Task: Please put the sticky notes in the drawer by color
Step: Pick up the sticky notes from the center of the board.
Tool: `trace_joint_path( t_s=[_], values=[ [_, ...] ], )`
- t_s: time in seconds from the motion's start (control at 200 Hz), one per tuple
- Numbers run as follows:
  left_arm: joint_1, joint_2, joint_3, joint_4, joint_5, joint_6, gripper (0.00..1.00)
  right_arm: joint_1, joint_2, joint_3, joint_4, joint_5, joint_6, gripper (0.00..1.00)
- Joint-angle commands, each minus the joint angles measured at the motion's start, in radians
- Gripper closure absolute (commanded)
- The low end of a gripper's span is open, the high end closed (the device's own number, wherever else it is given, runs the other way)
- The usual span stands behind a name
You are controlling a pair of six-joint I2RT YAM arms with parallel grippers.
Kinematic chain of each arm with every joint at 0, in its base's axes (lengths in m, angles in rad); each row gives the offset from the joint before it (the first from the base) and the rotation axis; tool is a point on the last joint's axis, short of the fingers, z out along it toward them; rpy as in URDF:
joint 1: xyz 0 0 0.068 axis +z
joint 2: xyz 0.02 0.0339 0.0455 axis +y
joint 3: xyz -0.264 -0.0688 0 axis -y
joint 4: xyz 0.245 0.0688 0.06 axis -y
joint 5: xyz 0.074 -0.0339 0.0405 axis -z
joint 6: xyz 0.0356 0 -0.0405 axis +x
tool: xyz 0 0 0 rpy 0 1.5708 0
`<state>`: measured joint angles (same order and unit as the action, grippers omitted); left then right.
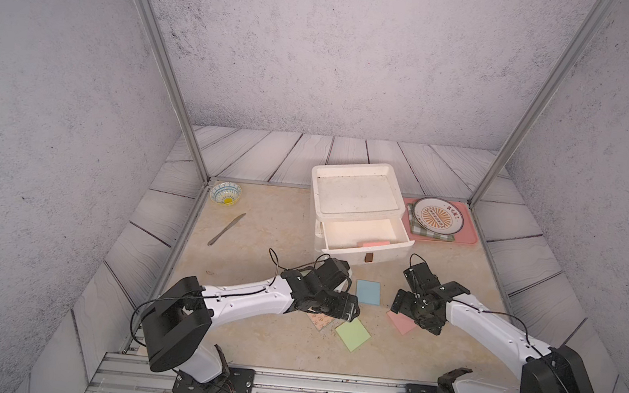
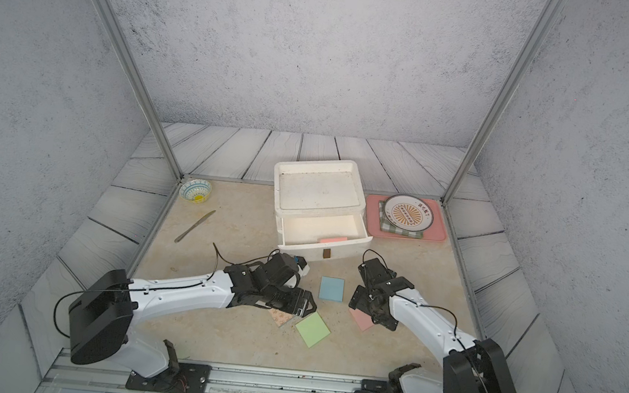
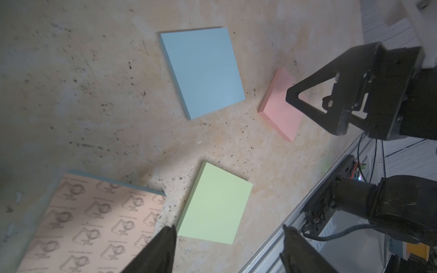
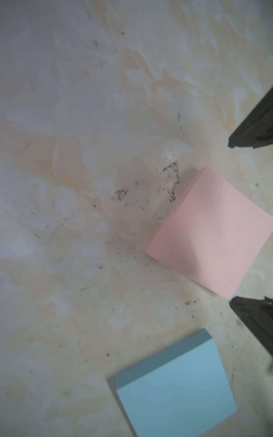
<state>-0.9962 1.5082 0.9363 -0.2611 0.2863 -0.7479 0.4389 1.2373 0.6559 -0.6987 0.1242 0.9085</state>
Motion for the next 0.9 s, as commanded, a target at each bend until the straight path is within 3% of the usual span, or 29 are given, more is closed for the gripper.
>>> trace_joint_path(
  t_s=[0.0, 0.25, 0.515, 0.721, 0.896],
  values=[
    [-0.003, -0.019, -0.002, -0.002, 0.007, 0.014, 0.25, 0.008, 0.000, -0.051, 0.072, 0.028, 0.090, 0.01],
    [-0.002, -0.060, -0.029, 0.001, -0.006, 0.012, 0.24, 0.035, 0.063, -0.062, 0.194, 0.035, 0.177, 0.01],
    [-0.002, -0.056, -0.022, -0.004, -0.002, 0.022, 0.24, 0.045, 0.077, -0.056, 0.196, 0.053, 0.210, 0.01],
    [-0.003, -0.058, -0.026, -0.003, 0.002, 0.020, 0.24, 0.045, 0.202, 0.025, 0.140, 0.143, 0.164, 0.01],
    [-0.001, -0.076, -0.023, -0.033, -0.020, 0.032, 0.24, 0.072, 0.251, 0.072, 0.128, 0.138, 0.140, 0.02]
  ],
)
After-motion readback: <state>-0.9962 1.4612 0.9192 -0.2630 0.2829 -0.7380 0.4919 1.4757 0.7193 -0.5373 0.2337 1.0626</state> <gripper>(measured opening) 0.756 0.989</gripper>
